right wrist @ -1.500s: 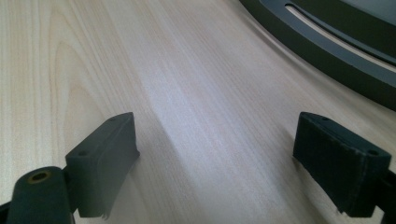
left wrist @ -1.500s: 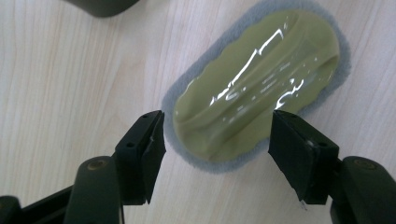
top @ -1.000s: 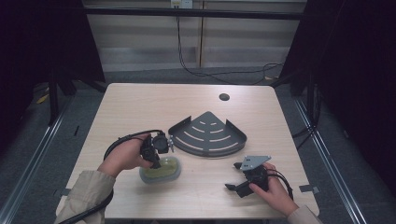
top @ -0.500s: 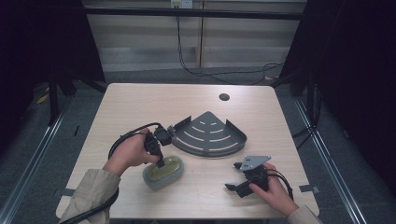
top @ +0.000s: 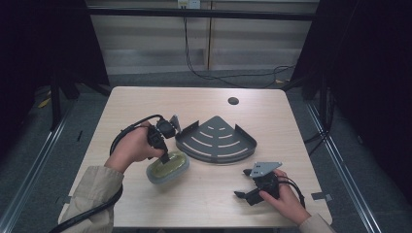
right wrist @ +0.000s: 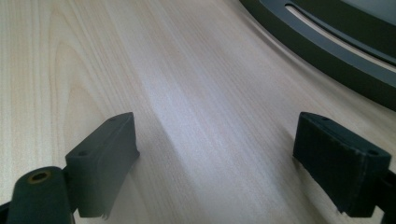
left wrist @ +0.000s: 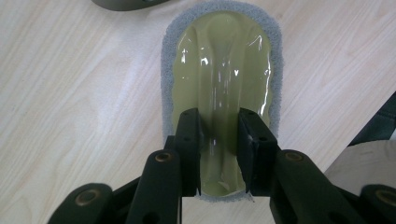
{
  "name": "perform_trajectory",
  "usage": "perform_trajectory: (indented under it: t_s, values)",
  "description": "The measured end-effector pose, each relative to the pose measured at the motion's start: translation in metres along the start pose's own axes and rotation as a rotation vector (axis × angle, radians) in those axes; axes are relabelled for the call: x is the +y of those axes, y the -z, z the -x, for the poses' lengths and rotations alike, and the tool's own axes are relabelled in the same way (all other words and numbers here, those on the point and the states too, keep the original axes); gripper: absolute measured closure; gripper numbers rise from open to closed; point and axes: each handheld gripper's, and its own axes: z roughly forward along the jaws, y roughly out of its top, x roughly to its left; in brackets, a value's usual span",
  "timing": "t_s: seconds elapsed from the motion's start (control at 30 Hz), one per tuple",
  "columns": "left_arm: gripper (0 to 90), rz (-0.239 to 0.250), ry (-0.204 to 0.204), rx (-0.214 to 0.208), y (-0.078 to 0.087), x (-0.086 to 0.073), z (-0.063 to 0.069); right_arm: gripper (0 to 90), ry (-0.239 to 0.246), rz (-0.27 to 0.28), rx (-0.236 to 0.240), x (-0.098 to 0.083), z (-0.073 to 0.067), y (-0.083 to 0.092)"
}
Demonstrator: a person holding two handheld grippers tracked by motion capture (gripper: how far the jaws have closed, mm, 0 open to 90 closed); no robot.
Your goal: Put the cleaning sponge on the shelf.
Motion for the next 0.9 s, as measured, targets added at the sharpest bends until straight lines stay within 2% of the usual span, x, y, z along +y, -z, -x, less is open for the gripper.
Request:
perform_trajectory:
  t_s: [0.43,0.8,0.9]
  values:
    - [71.4,0.008,0.039,0.007,0.012,0.009,-0.011,13.1,0.001,-0.001,0.001,0.0,0.0,0.0]
    - [71.5,0.022,0.108,0.003,0.014,0.015,-0.023,13.1,0.001,-0.003,-0.002,0.0,0.0,0.0]
    - [71.5,0.026,0.116,0.003,0.014,0.016,-0.025,13.1,0.001,-0.002,0.0,0.0,0.0,0.0]
